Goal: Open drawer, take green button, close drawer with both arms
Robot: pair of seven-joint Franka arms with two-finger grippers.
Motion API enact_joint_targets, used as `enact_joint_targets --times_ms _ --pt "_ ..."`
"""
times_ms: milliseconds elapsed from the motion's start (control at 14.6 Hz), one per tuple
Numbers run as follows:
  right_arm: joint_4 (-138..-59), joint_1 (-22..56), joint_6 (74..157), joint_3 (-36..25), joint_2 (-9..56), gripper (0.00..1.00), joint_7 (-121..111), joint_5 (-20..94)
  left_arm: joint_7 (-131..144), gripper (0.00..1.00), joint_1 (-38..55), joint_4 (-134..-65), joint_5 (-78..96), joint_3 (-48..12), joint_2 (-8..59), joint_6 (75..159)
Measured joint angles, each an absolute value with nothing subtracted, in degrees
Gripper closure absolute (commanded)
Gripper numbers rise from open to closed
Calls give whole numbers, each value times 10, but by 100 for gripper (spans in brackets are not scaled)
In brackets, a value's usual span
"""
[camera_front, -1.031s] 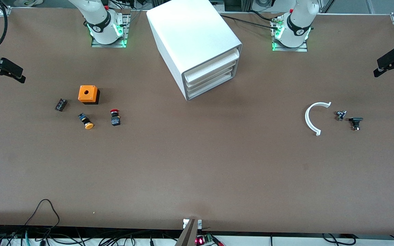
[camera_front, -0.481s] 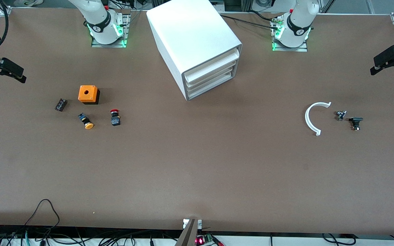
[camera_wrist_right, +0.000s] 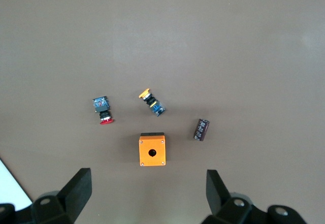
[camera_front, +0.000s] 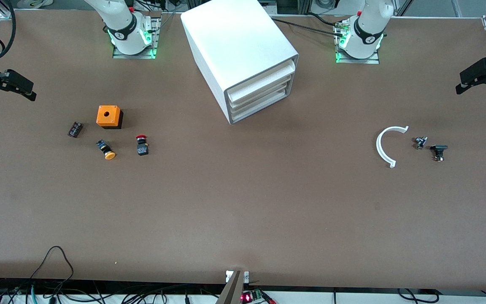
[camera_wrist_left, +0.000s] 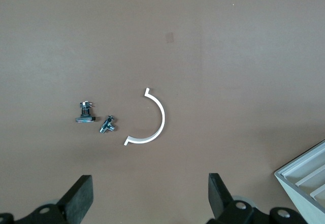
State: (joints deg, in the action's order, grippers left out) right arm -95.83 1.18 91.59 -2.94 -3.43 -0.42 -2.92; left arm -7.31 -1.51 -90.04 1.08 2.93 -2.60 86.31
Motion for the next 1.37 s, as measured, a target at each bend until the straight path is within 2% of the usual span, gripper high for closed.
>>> enact_joint_targets --times_ms 412,618,893,1374 --pt "-1028 12 951 -29 -88 0 -4 -29 -73 0 -14 -880 14 19 41 866" --pt "-1036 12 952 -29 -94 0 -5 -29 -73 0 -13 -903 33 4 81 854" --pt "-1035 12 951 -30 -93 0 -7 -29 -74 0 -9 -925 84 -15 170 864" --pt "-1034 11 940 -31 -77 0 -8 -29 -169 0 -13 -940 335 -14 328 869"
